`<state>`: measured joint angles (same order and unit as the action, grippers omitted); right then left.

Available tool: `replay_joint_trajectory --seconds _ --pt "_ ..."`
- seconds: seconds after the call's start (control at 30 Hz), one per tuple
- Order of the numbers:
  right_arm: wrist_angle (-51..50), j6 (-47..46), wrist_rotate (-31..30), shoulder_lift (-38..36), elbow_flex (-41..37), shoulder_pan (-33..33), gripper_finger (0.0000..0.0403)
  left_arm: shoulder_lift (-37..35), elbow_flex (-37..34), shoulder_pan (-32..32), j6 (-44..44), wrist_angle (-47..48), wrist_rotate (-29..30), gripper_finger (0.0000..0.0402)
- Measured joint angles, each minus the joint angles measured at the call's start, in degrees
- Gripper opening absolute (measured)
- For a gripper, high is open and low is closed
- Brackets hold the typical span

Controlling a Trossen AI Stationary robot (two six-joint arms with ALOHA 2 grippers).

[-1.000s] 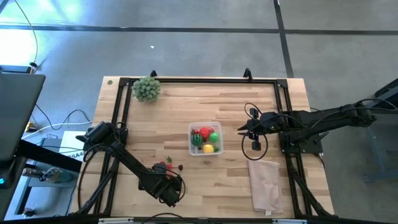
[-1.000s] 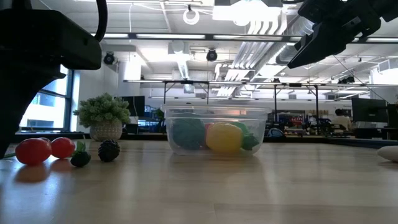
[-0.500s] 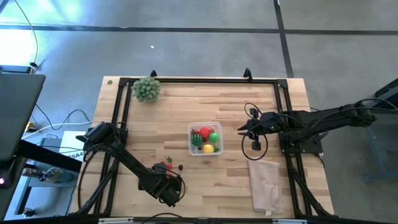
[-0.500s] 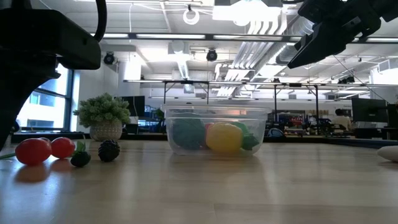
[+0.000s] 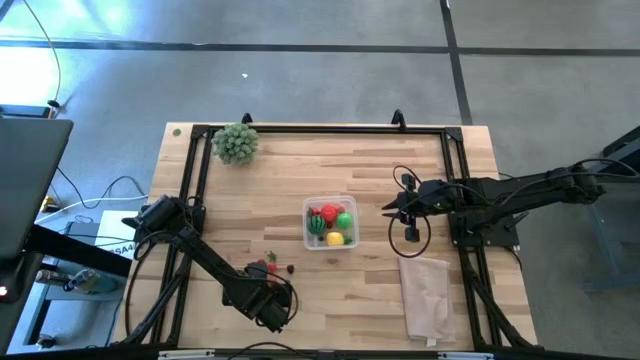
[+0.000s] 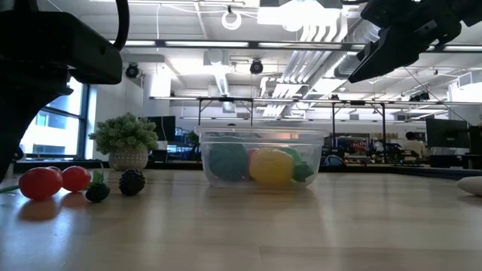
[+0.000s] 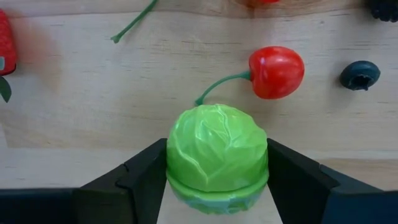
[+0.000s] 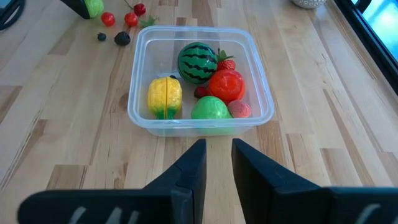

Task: Pick and placing Produce into tupperware
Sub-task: Put the green cabbage into the transparent bin

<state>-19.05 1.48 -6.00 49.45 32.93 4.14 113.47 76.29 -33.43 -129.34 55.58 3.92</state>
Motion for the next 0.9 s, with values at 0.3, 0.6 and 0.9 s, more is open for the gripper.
replay_joint_trajectory --seconds 0.3,0.6,0.9 --pt "-0.01 0.00 0.00 -0.01 0.00 0.01 0.0067 -1.59 0.02 0.02 0.02 0.54 1.98 0.0230" --pt "-0.05 0.00 -0.01 0.00 0.00 0.00 0.0067 -7.02 0.41 0.04 1.46 5.47 10.92 0.0230" --pt "-0.01 0.00 0.00 -0.01 0.02 0.00 0.0067 -11.22 4.87 3.39 8.51 13.89 26.66 0.0230"
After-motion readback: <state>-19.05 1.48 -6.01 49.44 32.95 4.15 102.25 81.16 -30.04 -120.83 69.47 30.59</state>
